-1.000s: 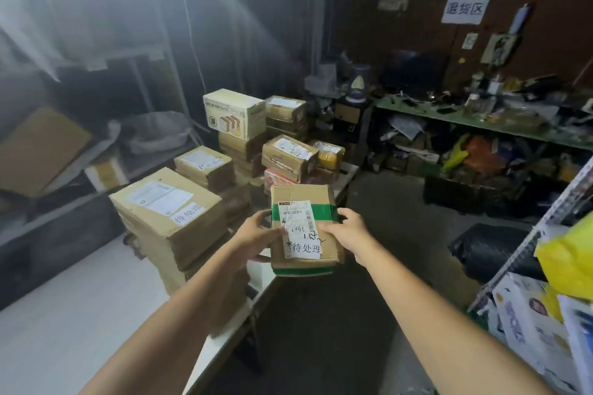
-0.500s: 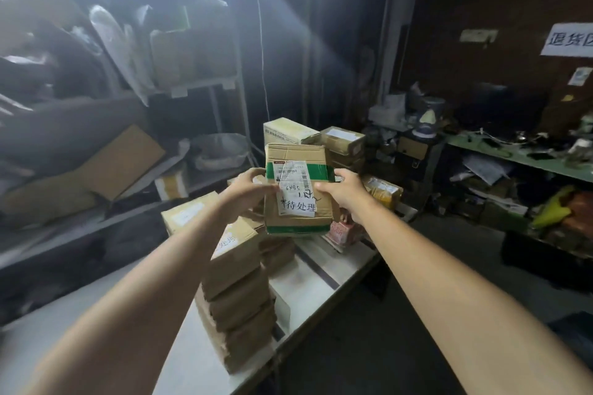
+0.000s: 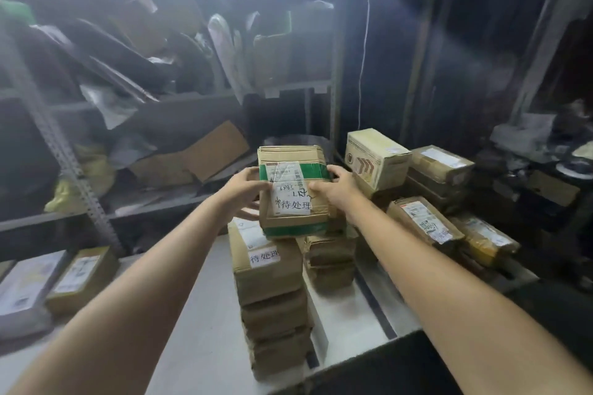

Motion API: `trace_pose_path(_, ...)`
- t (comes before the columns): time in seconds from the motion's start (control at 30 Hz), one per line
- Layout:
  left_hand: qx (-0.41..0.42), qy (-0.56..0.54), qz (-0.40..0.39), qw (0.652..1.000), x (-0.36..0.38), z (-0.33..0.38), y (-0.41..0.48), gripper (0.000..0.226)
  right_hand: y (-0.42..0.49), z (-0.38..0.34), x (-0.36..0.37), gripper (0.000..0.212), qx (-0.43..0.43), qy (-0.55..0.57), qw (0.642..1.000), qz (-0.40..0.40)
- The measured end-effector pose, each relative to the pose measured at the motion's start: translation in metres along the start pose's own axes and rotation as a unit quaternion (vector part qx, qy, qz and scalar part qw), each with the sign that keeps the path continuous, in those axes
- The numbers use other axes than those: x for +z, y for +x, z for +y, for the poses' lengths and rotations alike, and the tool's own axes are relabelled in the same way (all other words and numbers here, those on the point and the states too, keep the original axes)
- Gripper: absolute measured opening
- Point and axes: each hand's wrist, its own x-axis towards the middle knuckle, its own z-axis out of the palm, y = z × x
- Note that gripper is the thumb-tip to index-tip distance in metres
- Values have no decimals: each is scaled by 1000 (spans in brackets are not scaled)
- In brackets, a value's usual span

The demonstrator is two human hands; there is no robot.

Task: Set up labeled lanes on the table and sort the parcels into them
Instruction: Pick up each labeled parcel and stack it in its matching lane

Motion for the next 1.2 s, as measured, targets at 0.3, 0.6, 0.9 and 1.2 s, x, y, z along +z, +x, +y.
trace_pose_path(0.3, -84, -8, 129, 988, -24, -19, -32, 51, 18, -7, 45, 78, -15, -22, 990, -141)
trace_pose_path(0.6, -124, 3, 150, 981, -45, -33, -41, 45, 18, -9, 74, 66, -9, -71, 980, -188)
trace_pose_path(0.9, -126, -8, 136, 983, -47, -37, -28, 48, 28, -5, 76, 70, 20, -86, 978, -187)
trace_pose_path(1.2, -130, 6, 128, 983, -48, -36, -22, 48, 33, -2, 74, 73, 38, -89, 977, -189)
